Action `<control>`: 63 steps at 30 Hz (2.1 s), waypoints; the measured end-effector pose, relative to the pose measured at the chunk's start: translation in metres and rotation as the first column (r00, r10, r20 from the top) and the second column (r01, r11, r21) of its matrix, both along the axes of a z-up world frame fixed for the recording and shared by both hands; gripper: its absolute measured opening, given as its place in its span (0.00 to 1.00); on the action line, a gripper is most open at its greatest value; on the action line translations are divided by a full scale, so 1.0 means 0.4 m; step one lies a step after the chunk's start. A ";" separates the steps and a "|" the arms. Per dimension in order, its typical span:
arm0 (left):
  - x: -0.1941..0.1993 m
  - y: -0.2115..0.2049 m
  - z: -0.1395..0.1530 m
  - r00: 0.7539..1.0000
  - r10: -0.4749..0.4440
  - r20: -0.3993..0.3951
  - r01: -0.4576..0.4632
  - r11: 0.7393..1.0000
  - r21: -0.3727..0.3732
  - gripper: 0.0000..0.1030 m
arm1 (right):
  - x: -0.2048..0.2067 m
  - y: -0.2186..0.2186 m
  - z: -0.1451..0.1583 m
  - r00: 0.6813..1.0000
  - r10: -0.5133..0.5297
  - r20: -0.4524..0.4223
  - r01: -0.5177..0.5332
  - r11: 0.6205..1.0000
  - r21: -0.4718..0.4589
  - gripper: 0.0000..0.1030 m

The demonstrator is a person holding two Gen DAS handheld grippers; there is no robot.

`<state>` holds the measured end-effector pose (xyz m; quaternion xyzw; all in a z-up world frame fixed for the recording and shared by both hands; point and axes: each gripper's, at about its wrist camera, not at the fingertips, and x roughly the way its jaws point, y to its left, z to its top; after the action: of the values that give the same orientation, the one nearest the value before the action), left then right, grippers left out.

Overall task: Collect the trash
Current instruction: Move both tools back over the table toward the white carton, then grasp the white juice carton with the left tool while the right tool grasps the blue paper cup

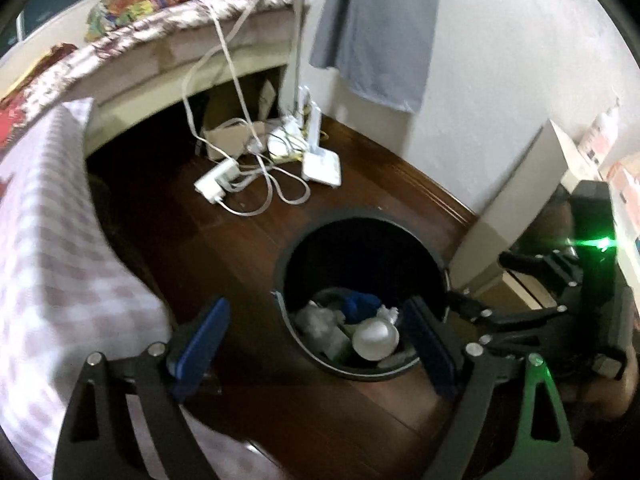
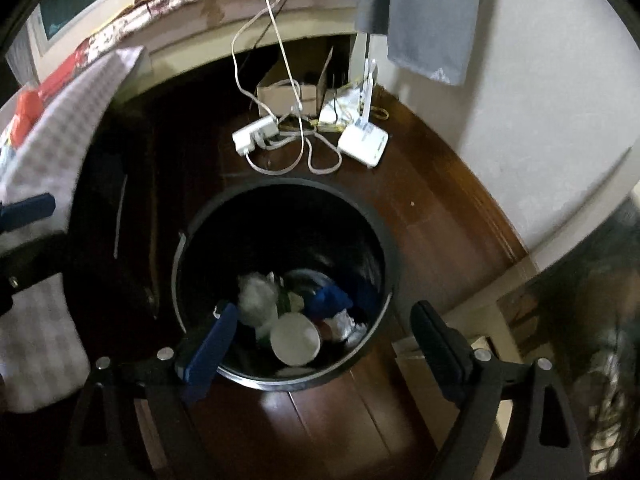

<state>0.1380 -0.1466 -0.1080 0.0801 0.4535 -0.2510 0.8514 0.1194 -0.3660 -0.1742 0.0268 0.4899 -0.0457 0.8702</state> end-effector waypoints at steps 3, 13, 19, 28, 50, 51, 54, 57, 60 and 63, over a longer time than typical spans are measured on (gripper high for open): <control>0.008 0.030 0.016 0.999 0.033 0.017 -0.033 0.999 -0.005 0.87 | 0.009 0.012 0.048 0.999 0.005 0.038 -0.005 1.000 0.006 0.91; -0.018 0.201 0.126 0.976 0.178 0.127 -0.172 0.984 -0.055 0.92 | 0.026 0.146 0.188 0.984 0.100 0.148 -0.102 0.995 0.005 0.92; -0.019 0.344 0.168 0.938 0.312 0.152 -0.297 0.948 -0.116 0.92 | 0.062 0.276 0.261 0.955 0.196 0.221 -0.197 0.980 -0.017 0.92; -0.028 0.587 0.191 0.817 0.533 0.219 -0.523 0.846 -0.108 0.92 | 0.105 0.493 0.352 0.879 0.352 0.322 -0.364 0.931 -0.025 1.00; -0.101 1.117 0.137 0.580 0.760 0.292 -0.782 0.620 -0.060 0.92 | 0.200 1.094 0.390 0.722 0.611 0.324 -0.630 0.775 -0.059 1.00; -0.095 1.140 0.130 0.574 0.764 0.296 -0.789 0.612 -0.050 0.92 | 0.207 1.127 0.382 0.711 0.626 0.320 -0.642 0.764 -0.067 1.00; -0.071 1.197 0.109 0.561 0.769 0.307 -0.803 0.595 -0.023 0.92 | 0.229 1.189 0.360 0.695 0.650 0.309 -0.665 0.744 -0.068 1.00; -0.030 1.246 0.082 0.582 0.761 0.288 -0.797 0.605 0.012 0.92 | 0.265 1.251 0.327 0.686 0.671 0.281 -0.683 0.727 -0.068 1.00; 0.017 1.280 0.057 0.621 0.735 0.270 -0.769 0.639 0.030 0.92 | 0.294 1.291 0.304 0.682 0.683 0.262 -0.691 0.719 -0.074 1.00; 0.064 1.290 0.037 0.668 0.702 0.247 -0.733 0.677 0.061 0.92 | 0.331 1.328 0.278 0.681 0.691 0.243 -0.697 0.713 -0.076 1.00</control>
<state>0.1637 0.3696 -0.0931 -0.0142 0.3768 0.1505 0.9139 0.2517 0.1653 -0.0632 -0.1449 0.3483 0.2967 0.8773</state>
